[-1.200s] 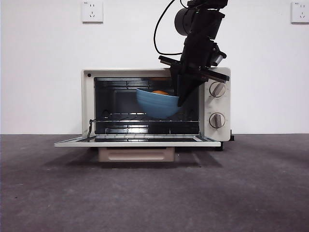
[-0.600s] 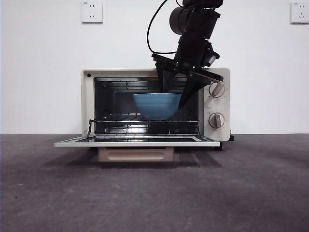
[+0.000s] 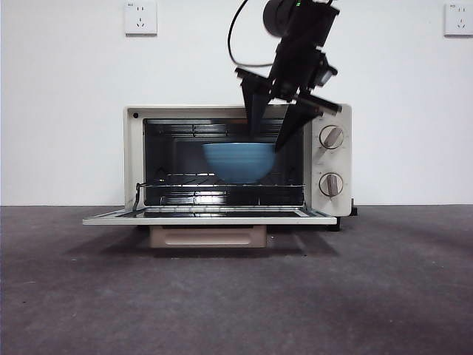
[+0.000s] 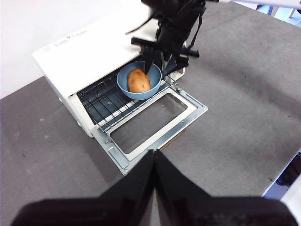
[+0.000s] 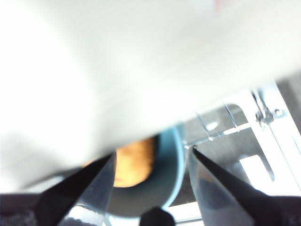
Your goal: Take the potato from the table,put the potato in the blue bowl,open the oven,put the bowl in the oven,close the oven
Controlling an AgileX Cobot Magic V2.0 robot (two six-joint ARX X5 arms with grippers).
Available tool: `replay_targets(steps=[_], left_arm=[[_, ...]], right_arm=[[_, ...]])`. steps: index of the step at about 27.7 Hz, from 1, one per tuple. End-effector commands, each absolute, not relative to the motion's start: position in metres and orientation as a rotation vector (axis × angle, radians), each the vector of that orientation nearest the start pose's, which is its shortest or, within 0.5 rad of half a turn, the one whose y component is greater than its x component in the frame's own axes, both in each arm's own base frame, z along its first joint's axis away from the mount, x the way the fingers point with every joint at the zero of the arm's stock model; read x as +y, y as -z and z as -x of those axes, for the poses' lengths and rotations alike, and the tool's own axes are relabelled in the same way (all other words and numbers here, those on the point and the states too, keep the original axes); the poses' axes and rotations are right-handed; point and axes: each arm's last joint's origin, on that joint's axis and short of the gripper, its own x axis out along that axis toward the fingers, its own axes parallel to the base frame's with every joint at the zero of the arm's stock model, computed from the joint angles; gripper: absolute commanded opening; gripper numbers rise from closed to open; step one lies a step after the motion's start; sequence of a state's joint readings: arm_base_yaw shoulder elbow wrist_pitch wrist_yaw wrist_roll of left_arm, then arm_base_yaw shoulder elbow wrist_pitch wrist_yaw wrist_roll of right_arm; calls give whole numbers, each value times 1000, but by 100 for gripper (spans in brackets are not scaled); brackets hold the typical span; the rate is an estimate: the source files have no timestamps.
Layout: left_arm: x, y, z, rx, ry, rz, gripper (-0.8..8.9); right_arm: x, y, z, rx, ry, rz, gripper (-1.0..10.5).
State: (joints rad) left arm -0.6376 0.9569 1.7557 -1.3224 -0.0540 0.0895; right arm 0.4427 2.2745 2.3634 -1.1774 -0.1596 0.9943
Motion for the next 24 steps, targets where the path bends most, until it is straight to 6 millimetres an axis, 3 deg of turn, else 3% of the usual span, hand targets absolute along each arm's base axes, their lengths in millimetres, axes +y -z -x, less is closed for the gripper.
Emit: replay_targets(steps=[1, 6, 11, 17, 24], left_arm=[[-46, -488, -65, 468, 591, -275, -5], [-46, -488, -66, 470, 591, -276, -5], [-49, -487, -69, 480, 591, -279, -5], [-55, -485, -77, 515, 583, -260, -5], [-64, -482, -90, 570, 562, -215, -5]], right_arm=[[206, -308, -426, 1232, 43, -674, 257], [204, -340, -409, 1224, -40, -534, 239], [215, -382, -385, 1105, -253, -382, 31], [227, -439, -329, 906, -468, -123, -10], [226, -485, -255, 726, -478, 74, -10]])
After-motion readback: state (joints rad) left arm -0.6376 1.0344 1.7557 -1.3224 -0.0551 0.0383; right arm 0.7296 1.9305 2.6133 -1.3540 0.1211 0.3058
